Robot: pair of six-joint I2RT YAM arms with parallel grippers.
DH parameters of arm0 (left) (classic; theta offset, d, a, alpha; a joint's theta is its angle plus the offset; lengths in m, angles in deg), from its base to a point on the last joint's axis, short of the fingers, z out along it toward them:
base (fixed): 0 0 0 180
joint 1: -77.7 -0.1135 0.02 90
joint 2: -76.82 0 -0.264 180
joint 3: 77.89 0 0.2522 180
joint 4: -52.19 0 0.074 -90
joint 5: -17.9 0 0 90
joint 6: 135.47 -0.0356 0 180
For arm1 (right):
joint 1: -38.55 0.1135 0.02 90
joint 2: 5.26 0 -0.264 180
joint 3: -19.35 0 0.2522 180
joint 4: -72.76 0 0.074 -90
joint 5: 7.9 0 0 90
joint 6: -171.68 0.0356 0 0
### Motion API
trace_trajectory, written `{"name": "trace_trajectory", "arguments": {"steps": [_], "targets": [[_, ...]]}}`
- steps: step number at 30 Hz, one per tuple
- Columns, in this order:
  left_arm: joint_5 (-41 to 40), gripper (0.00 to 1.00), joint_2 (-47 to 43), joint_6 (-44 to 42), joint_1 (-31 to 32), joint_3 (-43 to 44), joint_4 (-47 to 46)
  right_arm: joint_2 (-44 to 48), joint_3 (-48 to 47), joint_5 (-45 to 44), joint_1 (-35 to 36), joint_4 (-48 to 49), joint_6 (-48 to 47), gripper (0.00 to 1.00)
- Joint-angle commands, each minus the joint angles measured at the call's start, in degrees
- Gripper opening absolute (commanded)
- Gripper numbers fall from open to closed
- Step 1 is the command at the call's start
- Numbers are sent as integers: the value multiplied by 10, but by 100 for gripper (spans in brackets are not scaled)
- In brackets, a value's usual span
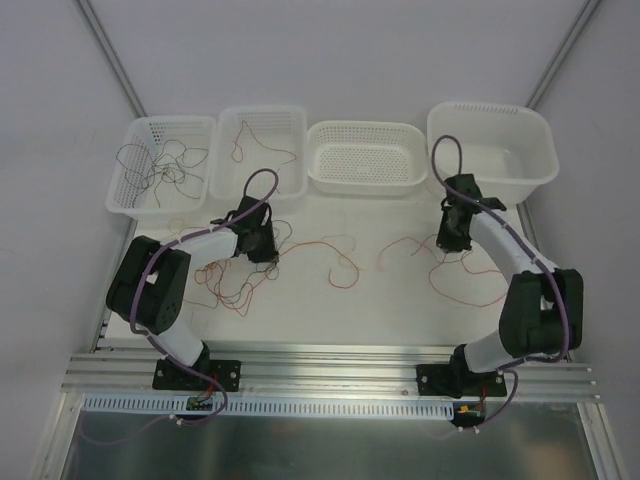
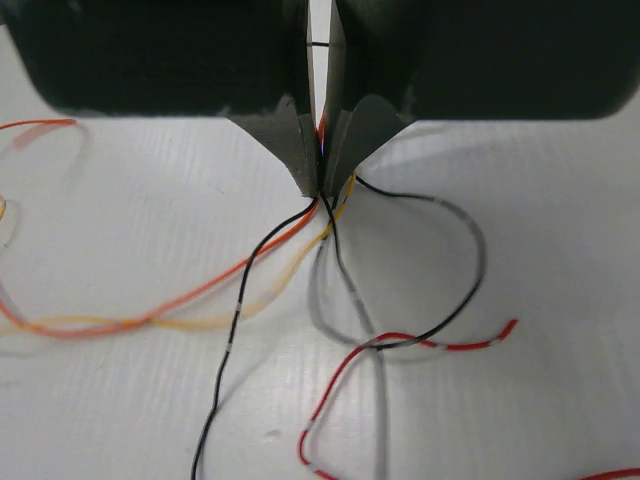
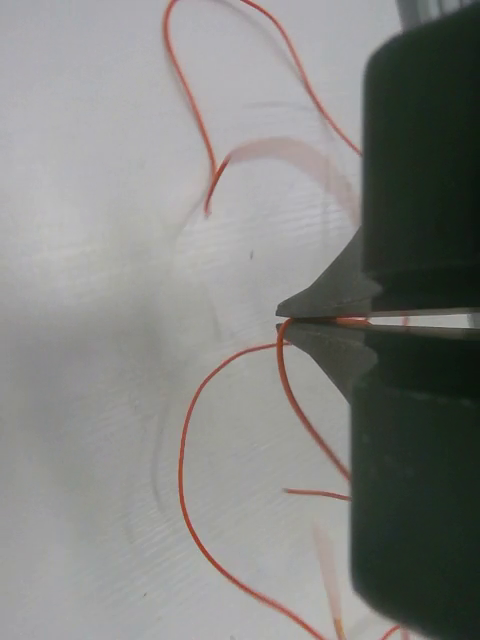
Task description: Untangle the cables
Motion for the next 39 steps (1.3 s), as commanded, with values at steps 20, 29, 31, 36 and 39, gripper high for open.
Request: {"name": "trace_trajectory", "arguments": {"steps": [20, 29, 31, 36, 39], "targets": [[28, 47, -189, 21, -21, -11, 115, 211, -158, 202, -147, -88, 42, 4], [112, 94, -336, -89, -21, 31, 134, 141, -9, 135, -135, 3, 21, 14], [116, 96, -365, -122, -21, 30, 134, 103, -7, 128, -135, 19, 18, 14], [38, 99, -427, -218, -22, 3, 129, 30, -25, 128, -133, 48, 18, 20], [-19, 99, -441, -241, -21, -21, 111, 8, -35, 130, -124, 56, 16, 39]]}}
